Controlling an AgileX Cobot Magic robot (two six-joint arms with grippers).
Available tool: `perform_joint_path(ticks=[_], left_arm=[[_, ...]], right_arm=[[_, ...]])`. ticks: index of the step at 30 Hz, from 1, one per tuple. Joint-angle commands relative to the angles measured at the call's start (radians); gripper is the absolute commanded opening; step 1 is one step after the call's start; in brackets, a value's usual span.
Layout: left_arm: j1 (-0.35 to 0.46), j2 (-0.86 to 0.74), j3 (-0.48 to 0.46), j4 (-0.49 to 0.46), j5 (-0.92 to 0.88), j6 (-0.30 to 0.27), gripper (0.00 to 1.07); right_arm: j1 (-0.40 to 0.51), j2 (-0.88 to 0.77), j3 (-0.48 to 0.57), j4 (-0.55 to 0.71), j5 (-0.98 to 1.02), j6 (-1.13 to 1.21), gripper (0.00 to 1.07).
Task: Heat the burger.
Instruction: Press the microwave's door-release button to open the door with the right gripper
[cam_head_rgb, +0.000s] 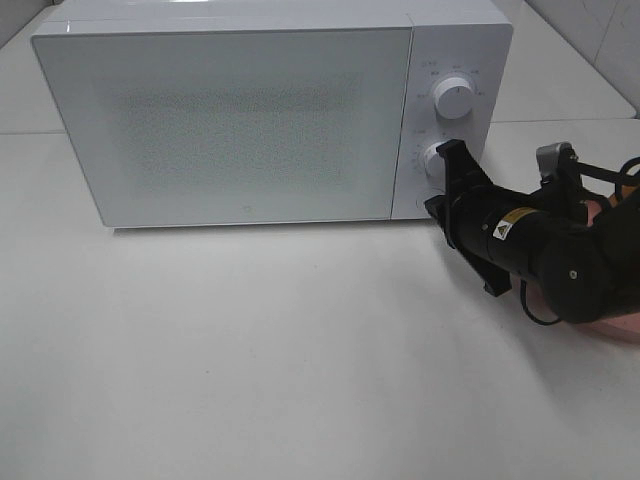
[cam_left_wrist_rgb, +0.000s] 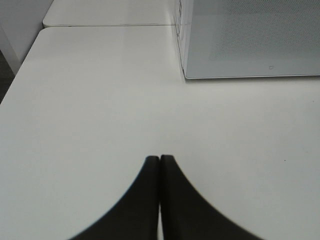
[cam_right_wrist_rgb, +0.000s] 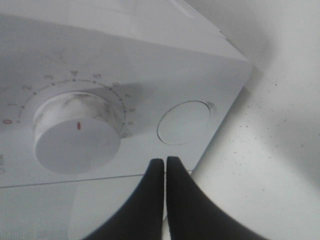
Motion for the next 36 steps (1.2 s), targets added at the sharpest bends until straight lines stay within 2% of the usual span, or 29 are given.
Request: perform_joint_path(ticks=[1,21,23,36], left_arm=[[0.0,-0.02,0.002,0.003,-0.014,0.0,0.0],[0.0,-0.02,0.002,0.003,-0.014,0.0,0.0],[0.0,-0.02,0.002,0.003,-0.014,0.0,0.0],[0.0,-0.02,0.002,0.003,-0.014,0.0,0.0]], right_arm=[[0.0,0.027,-0.026,0.023,-0.049,0.013,0.0],[-0.001,0.152,-0.16,0.053,-0.07,0.011,0.01],[-0.003,0.17,-0.169,0.055,-0.147,0.011,0.01],[-0.003,0.174,-0.245,0.079,-0.153,-0.022,0.01]])
